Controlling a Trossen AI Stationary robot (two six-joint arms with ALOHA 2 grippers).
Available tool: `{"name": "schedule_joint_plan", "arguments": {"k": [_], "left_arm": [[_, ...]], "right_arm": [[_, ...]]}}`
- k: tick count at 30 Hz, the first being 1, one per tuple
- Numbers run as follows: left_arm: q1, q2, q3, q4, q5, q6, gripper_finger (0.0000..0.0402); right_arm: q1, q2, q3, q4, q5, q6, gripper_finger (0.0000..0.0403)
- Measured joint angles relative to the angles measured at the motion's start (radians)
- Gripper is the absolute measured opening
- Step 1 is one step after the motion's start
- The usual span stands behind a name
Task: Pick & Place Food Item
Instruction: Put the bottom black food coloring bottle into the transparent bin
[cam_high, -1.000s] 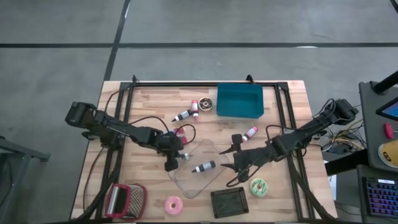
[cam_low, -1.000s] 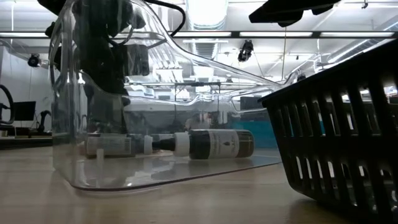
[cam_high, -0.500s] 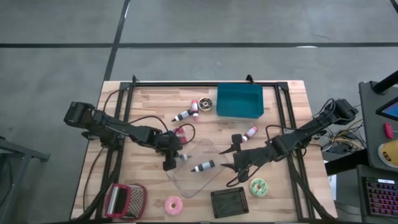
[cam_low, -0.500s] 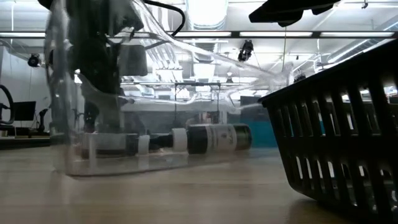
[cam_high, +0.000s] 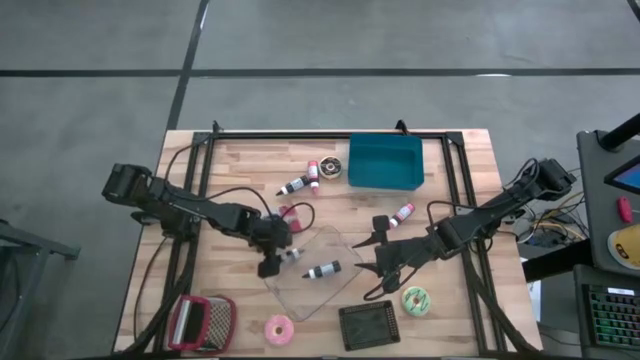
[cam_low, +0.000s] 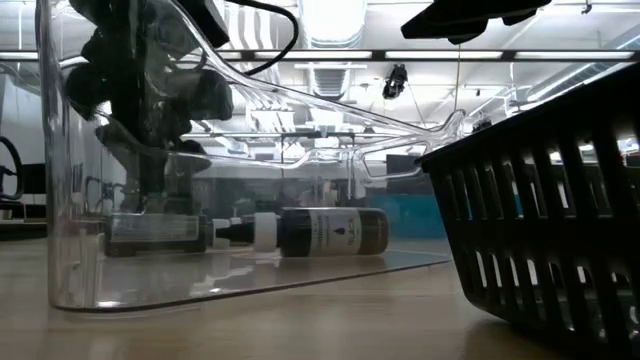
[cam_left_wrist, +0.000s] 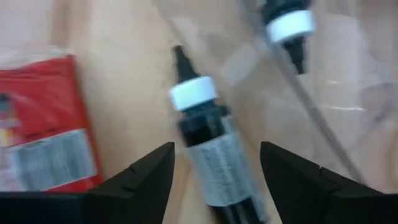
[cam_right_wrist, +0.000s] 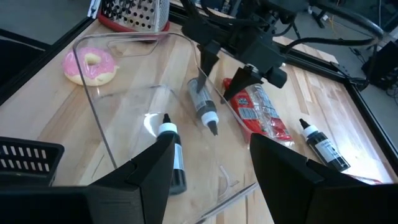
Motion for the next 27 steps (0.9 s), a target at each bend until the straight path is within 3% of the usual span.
{"name": "schedule_joint_plan", "arguments": {"k": [14,21,27], "left_arm": [[-0.016,0.105,0.022,0.007,0.084,-0.058,0.0245],[-0.017,0.109,0.041,0.003,0.086,-0.014,0.0244],[-0.019,0.113,0.042,0.0,0.1,-0.01,0.0201]], "right_arm": [[0.0,0.0,0.0,-0.007,0.002,0.0,0.0208],[0.0,0.0,0.001,-0.022,0.002,0.002,0.0208],[0.0,0.0,0.002,-0.022,0.009,0.0,0.0208]]}}
